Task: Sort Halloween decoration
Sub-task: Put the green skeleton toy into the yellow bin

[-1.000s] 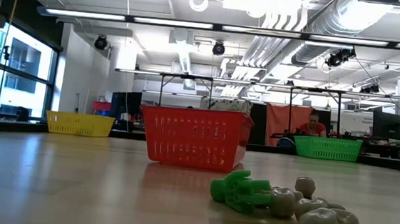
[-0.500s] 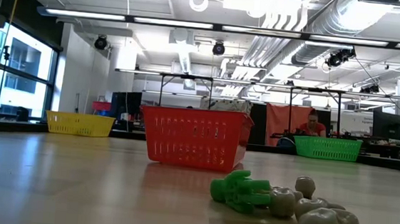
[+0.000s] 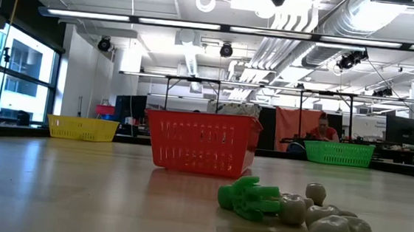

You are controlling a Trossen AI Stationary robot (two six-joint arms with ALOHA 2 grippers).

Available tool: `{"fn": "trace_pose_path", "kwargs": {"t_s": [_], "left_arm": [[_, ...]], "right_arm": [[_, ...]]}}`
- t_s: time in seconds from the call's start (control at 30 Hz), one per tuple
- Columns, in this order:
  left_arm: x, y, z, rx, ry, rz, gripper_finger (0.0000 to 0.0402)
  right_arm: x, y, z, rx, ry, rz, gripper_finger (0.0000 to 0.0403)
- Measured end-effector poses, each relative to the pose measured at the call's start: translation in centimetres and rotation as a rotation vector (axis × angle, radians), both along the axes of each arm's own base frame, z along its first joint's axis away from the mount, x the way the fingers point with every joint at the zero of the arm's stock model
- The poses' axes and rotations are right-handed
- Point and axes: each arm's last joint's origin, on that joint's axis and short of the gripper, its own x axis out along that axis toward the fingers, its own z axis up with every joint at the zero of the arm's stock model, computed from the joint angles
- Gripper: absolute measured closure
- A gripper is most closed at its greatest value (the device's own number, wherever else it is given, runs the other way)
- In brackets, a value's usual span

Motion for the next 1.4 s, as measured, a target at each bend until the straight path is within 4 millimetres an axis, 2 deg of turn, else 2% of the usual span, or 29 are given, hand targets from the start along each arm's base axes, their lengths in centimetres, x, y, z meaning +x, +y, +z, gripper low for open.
{"fn": "trace_pose_path", "kwargs": {"t_s": [0.17, 0.37, 0.63, 0.73, 0.87, 1.1, 1.3, 1.4], "left_arm": [[0.0, 0.0, 0.0, -0.001, 0.004, -0.001, 0.0220], [0.0, 0.0, -0.1, -0.002, 0.009, -0.002, 0.0220], [0.0, 0.0, -0.4, -0.009, 0.037, -0.002, 0.0220], [0.0, 0.0, -0.6, -0.015, 0.059, -0.002, 0.0220], [-0.1, 0.0, -0.7, -0.018, 0.075, -0.002, 0.0220], [-0.1, 0.0, -0.9, -0.022, 0.090, -0.002, 0.0220], [-0.1, 0.0, -1.1, -0.027, 0.111, -0.002, 0.0220], [-0.1, 0.0, -1.1, -0.027, 0.111, -0.001, 0.0220]], "right_arm": [[1.1, 4.0, -1.4, 0.022, 0.077, -0.046, 0.0187], [2.4, 8.7, -4.2, 0.055, 0.188, -0.129, 0.0187], [3.9, 13.3, -8.7, 0.267, 0.387, -0.189, 0.0187], [4.6, 15.0, -10.1, 0.298, 0.400, -0.173, 0.0192], [5.3, 16.6, -11.1, 0.331, 0.377, -0.131, 0.0207], [6.0, 17.7, -12.0, 0.329, 0.433, -0.063, 0.0221], [8.1, 19.4, -11.9, 0.135, 0.586, 0.033, 0.0221], [8.8, 20.4, -12.8, 0.009, 0.702, 0.043, 0.0221]]}}
